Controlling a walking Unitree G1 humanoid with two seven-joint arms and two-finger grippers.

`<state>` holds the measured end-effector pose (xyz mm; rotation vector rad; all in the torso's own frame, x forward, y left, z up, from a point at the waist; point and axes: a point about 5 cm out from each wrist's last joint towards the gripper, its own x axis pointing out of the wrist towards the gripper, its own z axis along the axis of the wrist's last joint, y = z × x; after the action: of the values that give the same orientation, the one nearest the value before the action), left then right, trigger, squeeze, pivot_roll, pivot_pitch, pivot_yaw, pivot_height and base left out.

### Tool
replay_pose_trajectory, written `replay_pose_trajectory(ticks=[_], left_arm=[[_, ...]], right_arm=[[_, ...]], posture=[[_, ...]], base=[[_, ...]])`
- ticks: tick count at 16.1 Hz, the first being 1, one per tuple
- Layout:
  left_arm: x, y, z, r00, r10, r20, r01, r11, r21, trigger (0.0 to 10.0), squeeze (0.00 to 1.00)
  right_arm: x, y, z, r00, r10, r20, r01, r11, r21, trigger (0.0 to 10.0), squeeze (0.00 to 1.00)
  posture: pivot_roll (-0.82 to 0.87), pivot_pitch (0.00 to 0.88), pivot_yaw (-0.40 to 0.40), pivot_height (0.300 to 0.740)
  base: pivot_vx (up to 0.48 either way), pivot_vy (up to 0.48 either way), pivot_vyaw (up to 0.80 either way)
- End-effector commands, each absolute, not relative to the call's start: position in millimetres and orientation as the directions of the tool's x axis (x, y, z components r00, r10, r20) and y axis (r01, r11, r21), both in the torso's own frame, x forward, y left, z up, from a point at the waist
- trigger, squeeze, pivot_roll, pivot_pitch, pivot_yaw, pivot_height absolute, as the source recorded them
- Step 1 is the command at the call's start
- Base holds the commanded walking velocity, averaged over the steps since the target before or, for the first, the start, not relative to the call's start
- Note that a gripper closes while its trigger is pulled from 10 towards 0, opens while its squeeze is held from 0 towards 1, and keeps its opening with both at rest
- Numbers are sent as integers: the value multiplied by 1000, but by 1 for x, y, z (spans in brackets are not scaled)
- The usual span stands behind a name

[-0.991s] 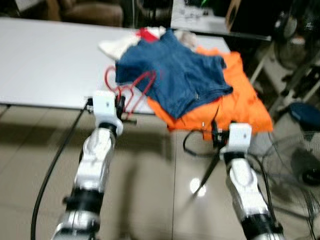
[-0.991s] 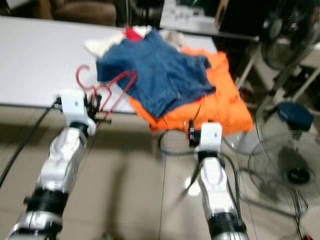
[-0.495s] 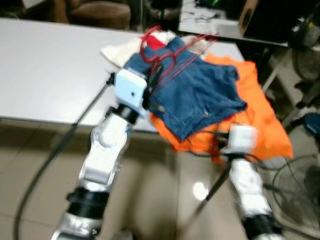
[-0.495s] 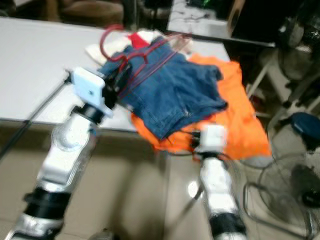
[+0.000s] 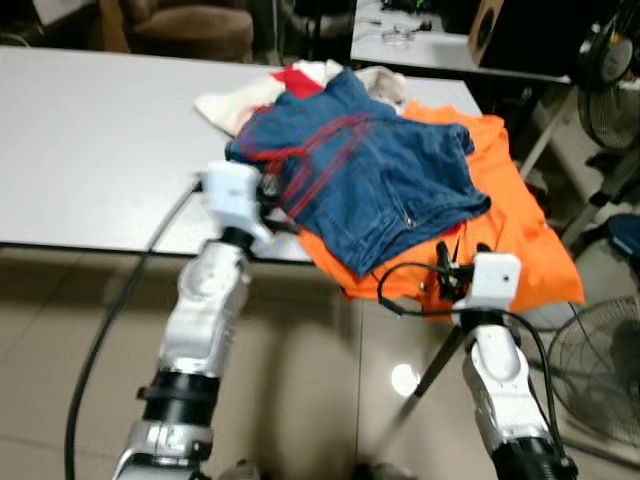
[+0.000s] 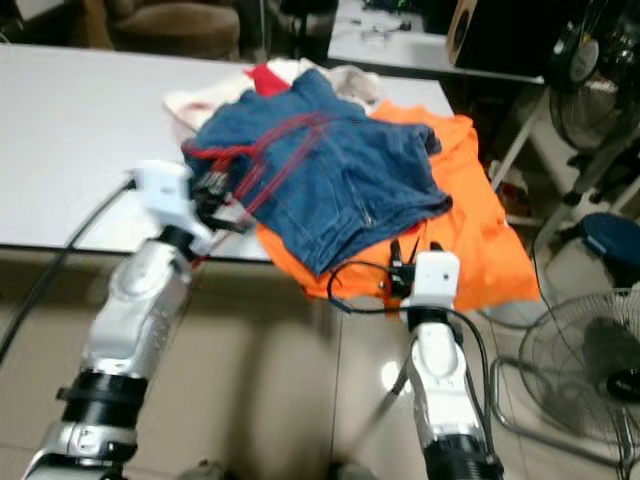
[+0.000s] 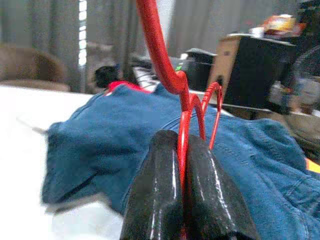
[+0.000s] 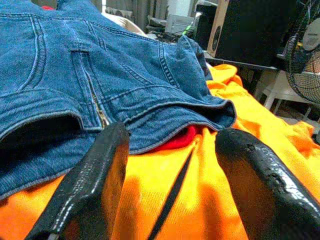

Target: Hang hanger

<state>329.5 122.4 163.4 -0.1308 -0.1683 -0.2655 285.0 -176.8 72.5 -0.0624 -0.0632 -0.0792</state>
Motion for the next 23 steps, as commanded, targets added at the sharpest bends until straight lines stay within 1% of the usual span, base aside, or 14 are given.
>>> replay_pose_trajectory(ticks=[1,4,5,7,9,11,12,14,15,18,19,20,21,23], left_arm=[[334,114,166,954,-241,177,267,954,-136,10000,0],[334,112,167,958,-228,175,250,961,-116,10000,0],[336,113,168,965,-200,169,219,971,-98,10000,0],[338,115,168,968,-186,167,202,976,-79,10000,0],[338,111,173,955,-221,199,235,971,-52,10000,0],[336,109,176,946,-238,220,252,967,-37,10000,0],[335,108,179,937,-258,236,259,965,25,10000,0],[334,105,182,919,-294,262,279,956,92,10000,0],[328,104,186,880,-368,300,303,922,240,10000,0],[315,112,184,832,-450,325,292,853,433,10000,0],[312,110,180,815,-487,314,267,797,542,10000,0],[313,107,177,804,-510,307,243,752,613,10000,0],[316,104,175,804,-510,305,209,723,658,10000,0],[319,92,172,793,-528,304,225,718,659,10000,0]], right_arm=[[284,-183,79,990,-98,101,105,992,-73,10000,0],[281,-185,78,990,-100,102,109,991,-83,10000,0],[280,-185,78,990,-102,101,111,990,-84,10000,0],[279,-185,78,990,-102,102,111,990,-86,10000,0],[279,-186,79,989,-102,105,112,990,-87,10000,0],[280,-186,80,989,-102,108,111,990,-88,10000,0],[283,-190,83,988,-109,112,119,989,-87,10000,0],[285,-192,84,987,-111,114,122,989,-87,10000,0],[286,-193,85,987,-113,118,124,988,-90,10000,0],[285,-193,83,987,-116,112,125,989,-82,10000,0],[286,-191,82,988,-113,108,121,990,-74,10000,0],[286,-188,81,989,-106,105,114,991,-66,10000,0],[287,-186,80,989,-102,104,108,992,-59,10000,0],[286,-184,80,990,-99,102,105,993,-52,10000,0]], posture=[[0,52,-28,740],[-12,47,-22,740],[-16,43,-19,740],[-16,41,-19,740],[-18,32,-15,740],[-18,30,-13,740],[-18,27,-12,740],[-19,24,-10,740],[-15,18,-9,740],[-1,9,-6,740],[6,9,-6,740],[7,11,-5,740],[8,12,-6,740],[7,20,-4,740]], base=[[0,-435,0],[165,-414,0],[300,-371,0],[315,-360,0],[338,-338,0],[195,0,0],[0,0,0],[0,0,0],[0,0,0],[0,0,0],[0,0,0],[0,0,0],[0,0,0],[0,0,0]])
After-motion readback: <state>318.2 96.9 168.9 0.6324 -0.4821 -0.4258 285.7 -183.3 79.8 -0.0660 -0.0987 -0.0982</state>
